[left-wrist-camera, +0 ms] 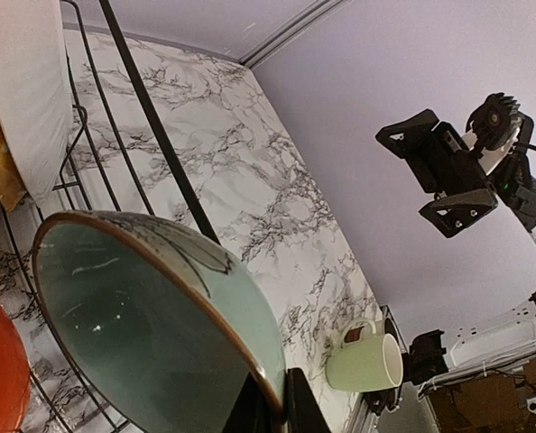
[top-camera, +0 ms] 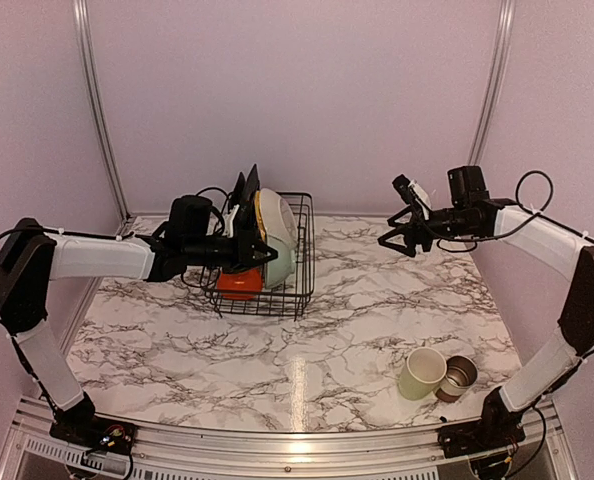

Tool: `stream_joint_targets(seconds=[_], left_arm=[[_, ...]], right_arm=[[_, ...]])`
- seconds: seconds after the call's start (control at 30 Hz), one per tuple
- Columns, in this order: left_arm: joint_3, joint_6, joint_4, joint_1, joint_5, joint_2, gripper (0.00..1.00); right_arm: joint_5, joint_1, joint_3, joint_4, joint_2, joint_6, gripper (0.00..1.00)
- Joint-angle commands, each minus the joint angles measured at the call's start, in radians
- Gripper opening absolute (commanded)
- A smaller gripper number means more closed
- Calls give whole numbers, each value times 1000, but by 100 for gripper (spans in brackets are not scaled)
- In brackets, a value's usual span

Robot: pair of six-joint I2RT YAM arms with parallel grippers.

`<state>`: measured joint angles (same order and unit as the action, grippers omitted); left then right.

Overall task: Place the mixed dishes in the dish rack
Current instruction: Pass from the left arm to the right

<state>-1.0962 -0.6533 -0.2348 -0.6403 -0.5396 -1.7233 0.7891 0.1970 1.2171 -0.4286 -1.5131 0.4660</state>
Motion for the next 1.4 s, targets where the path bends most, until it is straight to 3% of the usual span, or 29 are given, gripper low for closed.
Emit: stream_joint_targets(seconds=[0.0, 0.13, 0.23, 0.57, 0.87, 1.17, 1.37], left_arm=[[69, -282, -661, 37, -152, -32, 0], [101, -535, -1021, 49, -196, -135, 0], [107, -634, -1145, 53, -196, -181, 0], [98, -638, -1133, 55, -206, -195, 0], [113, -628, -1107, 56, -196, -197, 0], [111, -599, -1062, 56, -192, -194, 0], [113, -592, -1054, 56, -191, -194, 0]], right_arm=[[149, 69, 154, -66, -119, -36, 85], [185, 134, 266, -71, -233, -117, 85], [250, 160, 330, -63, -304, -187, 85], [272, 260, 444, 3, -418, -304, 98], [313, 280, 484, 47, -462, -374, 98], [281, 312, 515, 2, -483, -346, 83], [292, 317, 534, -2, -502, -356, 63]])
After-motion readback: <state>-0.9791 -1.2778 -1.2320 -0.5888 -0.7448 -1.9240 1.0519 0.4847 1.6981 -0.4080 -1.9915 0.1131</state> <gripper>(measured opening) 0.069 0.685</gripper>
